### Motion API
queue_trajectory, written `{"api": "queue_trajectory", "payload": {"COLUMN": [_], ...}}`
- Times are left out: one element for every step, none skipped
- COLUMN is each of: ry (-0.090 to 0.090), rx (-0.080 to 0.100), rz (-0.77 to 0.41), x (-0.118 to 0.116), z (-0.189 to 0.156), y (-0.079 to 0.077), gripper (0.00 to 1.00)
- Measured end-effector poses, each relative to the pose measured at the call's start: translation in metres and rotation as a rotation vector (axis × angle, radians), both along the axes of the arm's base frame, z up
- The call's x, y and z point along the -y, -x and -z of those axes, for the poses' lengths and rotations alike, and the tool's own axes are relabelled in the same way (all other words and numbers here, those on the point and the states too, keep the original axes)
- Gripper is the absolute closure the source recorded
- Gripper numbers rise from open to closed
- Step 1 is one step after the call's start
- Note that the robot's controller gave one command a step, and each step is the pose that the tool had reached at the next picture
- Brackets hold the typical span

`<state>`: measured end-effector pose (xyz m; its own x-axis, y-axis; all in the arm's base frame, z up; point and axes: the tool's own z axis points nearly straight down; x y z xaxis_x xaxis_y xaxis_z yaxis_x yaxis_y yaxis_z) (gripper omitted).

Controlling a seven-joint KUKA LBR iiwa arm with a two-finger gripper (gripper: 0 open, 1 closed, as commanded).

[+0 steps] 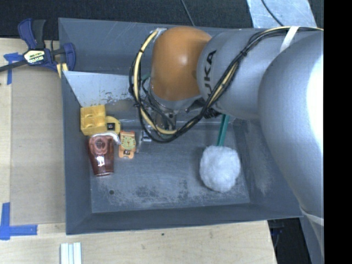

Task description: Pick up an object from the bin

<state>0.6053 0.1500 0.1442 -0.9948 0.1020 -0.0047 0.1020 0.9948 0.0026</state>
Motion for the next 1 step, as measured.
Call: {"api": "queue_trajectory", "payload": {"ry": [0.002], "rx": [-0.001], "rz": [-0.165], "x": [-0.013], "z": [0.0173], "y": [-0.0068], "gripper": [0.0]}}
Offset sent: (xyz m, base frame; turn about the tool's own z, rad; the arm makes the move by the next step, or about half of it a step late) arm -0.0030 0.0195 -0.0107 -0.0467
